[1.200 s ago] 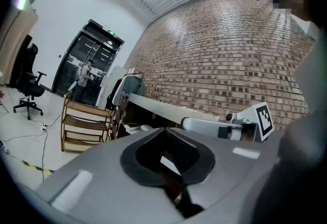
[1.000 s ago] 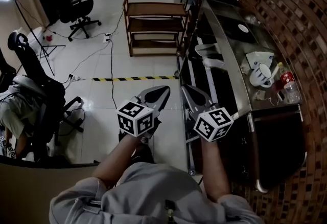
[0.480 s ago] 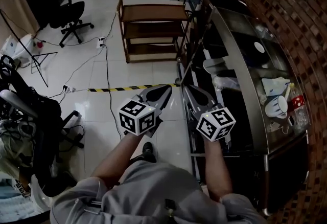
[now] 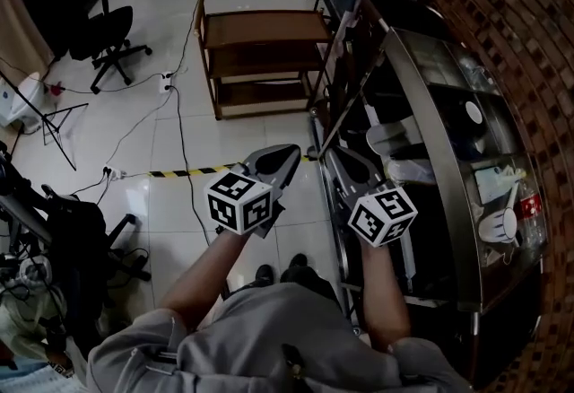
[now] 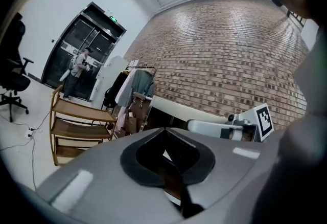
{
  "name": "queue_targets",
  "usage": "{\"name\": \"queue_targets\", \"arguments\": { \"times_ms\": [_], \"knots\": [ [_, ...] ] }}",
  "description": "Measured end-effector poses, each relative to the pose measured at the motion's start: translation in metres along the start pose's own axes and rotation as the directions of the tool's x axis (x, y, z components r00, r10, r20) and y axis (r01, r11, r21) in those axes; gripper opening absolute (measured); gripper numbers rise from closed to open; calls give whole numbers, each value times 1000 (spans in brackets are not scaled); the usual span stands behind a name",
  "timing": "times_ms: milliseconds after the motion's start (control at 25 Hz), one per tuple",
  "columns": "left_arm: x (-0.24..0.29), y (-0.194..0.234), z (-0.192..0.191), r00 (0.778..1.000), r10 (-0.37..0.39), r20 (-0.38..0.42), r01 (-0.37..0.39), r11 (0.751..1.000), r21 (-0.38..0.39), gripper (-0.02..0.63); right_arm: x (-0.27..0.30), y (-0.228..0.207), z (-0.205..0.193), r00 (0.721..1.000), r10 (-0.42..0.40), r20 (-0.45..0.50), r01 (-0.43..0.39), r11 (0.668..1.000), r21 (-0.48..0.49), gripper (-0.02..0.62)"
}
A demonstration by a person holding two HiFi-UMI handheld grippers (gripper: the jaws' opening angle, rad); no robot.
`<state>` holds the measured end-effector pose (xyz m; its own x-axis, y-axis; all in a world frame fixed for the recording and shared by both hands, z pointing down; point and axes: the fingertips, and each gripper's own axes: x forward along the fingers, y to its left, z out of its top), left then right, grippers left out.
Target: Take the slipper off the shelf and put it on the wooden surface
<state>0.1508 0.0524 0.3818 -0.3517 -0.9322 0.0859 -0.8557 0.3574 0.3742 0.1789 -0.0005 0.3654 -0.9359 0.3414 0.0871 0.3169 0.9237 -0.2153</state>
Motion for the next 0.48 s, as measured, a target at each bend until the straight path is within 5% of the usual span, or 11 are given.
{"name": "queue_targets", "arguments": {
  "times_ms": [480],
  "knots": [
    [89,82,22,999,11,-40,-10,1000,18,-6,99,-87,9,1000,11,17,-12,1000,20,-2]
  ]
}}
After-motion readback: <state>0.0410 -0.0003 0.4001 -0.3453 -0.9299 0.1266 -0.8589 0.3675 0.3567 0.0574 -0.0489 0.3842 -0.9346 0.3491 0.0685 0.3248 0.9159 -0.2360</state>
